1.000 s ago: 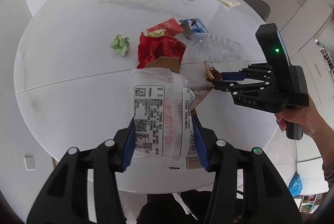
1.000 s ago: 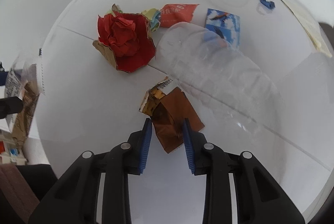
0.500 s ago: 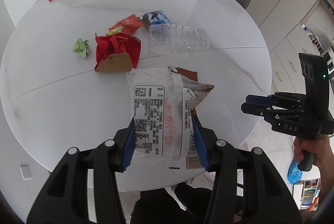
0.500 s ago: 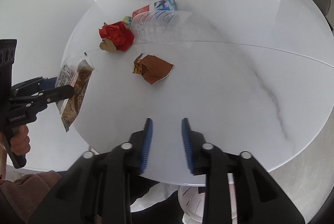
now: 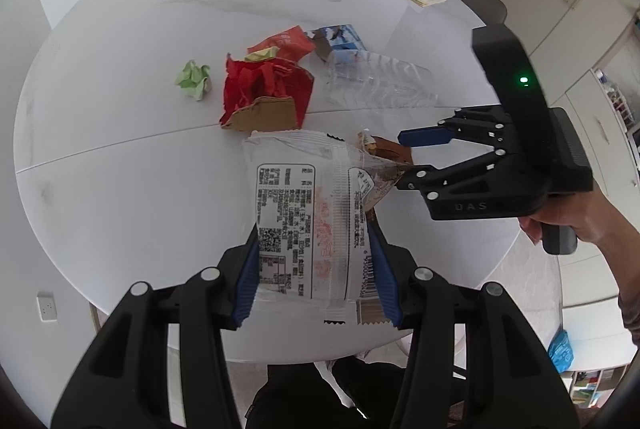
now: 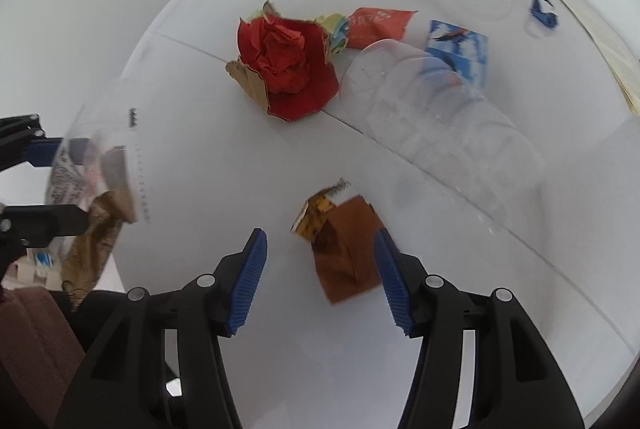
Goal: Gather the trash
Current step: 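Grasp the brown wrapper with the right gripper while the left holds the snack bag, then carry both wrappers to the bin and open both grippers to drop them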
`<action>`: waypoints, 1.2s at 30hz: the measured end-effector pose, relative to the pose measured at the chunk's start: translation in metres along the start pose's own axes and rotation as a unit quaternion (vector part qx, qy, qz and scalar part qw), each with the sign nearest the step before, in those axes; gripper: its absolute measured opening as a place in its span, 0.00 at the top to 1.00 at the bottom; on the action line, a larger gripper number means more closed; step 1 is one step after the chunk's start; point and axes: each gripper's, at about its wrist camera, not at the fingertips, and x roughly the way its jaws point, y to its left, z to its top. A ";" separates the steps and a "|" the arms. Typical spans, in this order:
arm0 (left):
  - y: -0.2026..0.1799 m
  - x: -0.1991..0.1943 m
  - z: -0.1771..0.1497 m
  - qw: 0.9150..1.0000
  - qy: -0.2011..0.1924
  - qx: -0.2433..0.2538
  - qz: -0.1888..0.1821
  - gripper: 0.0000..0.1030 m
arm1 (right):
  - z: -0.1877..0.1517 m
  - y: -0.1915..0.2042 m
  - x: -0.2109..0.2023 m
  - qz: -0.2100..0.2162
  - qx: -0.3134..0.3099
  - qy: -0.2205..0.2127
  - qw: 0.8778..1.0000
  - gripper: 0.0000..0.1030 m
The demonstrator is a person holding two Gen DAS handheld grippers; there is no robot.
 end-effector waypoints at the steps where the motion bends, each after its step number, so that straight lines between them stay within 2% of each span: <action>1: 0.002 0.001 0.000 1.000 0.001 -0.004 -0.001 0.53 | 0.003 -0.001 0.005 -0.002 -0.007 0.006 1.000 0.46; 6: 0.009 0.006 0.004 1.000 0.004 -0.009 0.002 0.53 | 0.009 -0.003 0.017 -0.016 -0.030 0.022 0.999 0.47; 7: 0.009 0.007 0.005 1.000 0.004 -0.008 0.003 0.53 | 0.009 -0.003 0.017 -0.021 -0.032 0.024 0.999 0.53; 9: 0.009 0.009 0.008 1.000 0.005 -0.006 0.002 0.53 | 0.009 -0.005 0.016 -0.031 -0.035 0.024 0.999 0.61; 10: 0.008 0.010 0.009 1.000 0.005 -0.004 0.002 0.53 | 0.008 -0.005 0.014 -0.032 -0.033 0.021 0.999 0.73; 14: 0.002 0.010 0.013 1.000 0.004 0.007 0.002 0.53 | 0.003 -0.012 0.005 -0.029 -0.006 0.008 1.000 0.73; 17: -0.007 0.008 0.015 1.000 0.003 0.019 -0.002 0.53 | -0.012 -0.023 -0.014 -0.009 0.049 -0.013 0.999 0.73; 20: -0.024 0.004 0.014 0.999 0.001 0.040 -0.010 0.53 | -0.045 -0.032 -0.055 0.011 0.120 -0.050 0.992 0.73; 22: -0.038 0.002 0.013 0.998 0.002 0.055 -0.022 0.53 | -0.079 -0.033 -0.087 0.018 0.166 -0.071 0.983 0.73; 26: -0.075 0.002 0.003 0.994 0.012 0.097 -0.045 0.53 | -0.161 -0.022 -0.132 0.000 0.245 -0.079 0.966 0.72; 29: -0.105 0.003 -0.007 0.990 0.023 0.126 -0.062 0.53 | -0.210 -0.019 -0.134 -0.015 0.287 -0.063 0.956 0.71; 32: -0.132 0.003 -0.019 0.986 0.034 0.146 -0.079 0.53 | -0.258 -0.020 -0.116 -0.021 0.325 -0.044 0.945 0.71; 33: -0.142 0.004 -0.023 0.984 0.038 0.153 -0.083 0.53 | -0.272 -0.023 -0.104 -0.024 0.336 -0.033 0.941 0.66; 35: -0.159 0.005 -0.031 0.981 0.045 0.165 -0.088 0.53 | -0.295 -0.029 -0.082 -0.024 0.360 -0.014 0.933 0.51; 36: -0.167 0.006 -0.035 0.980 0.047 0.170 -0.090 0.53 | -0.302 -0.030 -0.077 -0.026 0.367 -0.012 0.930 0.39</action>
